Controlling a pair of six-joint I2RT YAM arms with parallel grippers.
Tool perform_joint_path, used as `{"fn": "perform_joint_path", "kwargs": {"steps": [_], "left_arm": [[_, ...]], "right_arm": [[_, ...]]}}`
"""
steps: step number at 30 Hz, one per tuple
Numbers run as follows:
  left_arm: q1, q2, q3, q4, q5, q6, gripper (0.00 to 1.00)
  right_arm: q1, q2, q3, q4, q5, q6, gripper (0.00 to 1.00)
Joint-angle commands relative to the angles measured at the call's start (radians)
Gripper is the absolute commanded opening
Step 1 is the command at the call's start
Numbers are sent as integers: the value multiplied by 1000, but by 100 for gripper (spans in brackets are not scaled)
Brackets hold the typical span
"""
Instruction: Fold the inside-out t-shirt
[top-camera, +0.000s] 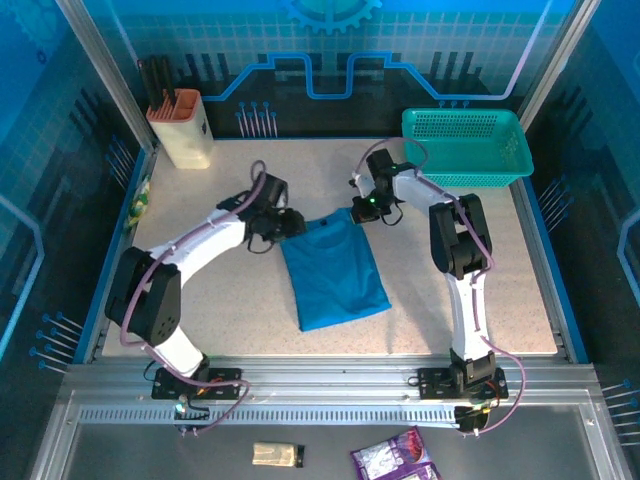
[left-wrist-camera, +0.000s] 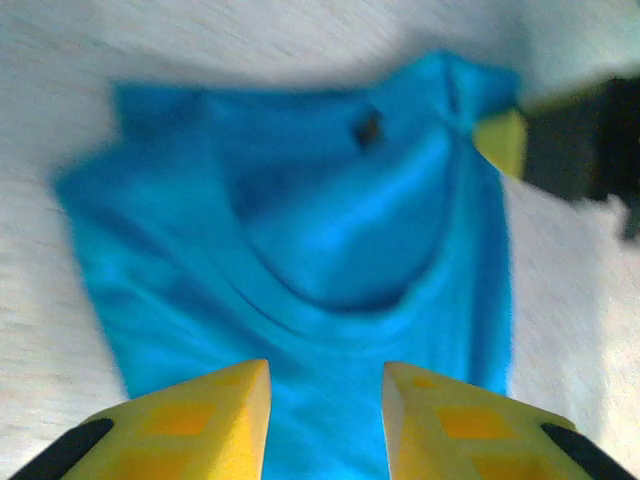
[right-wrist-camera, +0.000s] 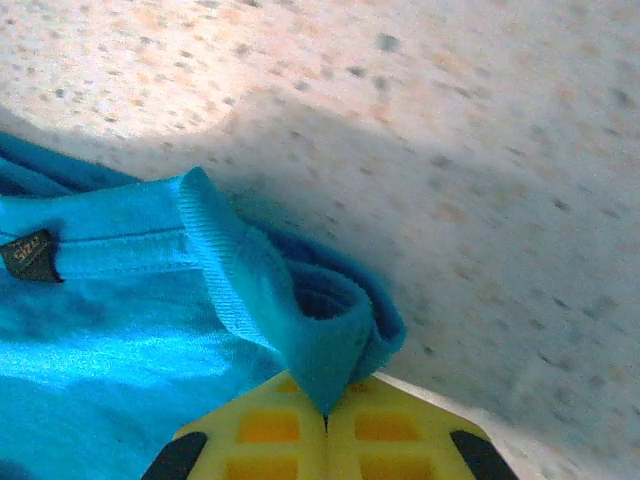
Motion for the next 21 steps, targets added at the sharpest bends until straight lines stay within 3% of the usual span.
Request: {"fn": "perform_joint_path", "kwargs": {"steps": [1,6,13,21], "left_arm": [[77,77,24,-107,-2,48,35],[117,173,33,-114,47,55,34],[117,209,-46,38,173,-23,37],[112,146,-66,142,261,-25,5]], "right_arm": [[11,39,47,-67,-38,-47,0],[11,36,48,-74,-29,-36,0],[11,19,40,-79,-26,-33,0],[10,5,43,-94,-12,-38,0]]}}
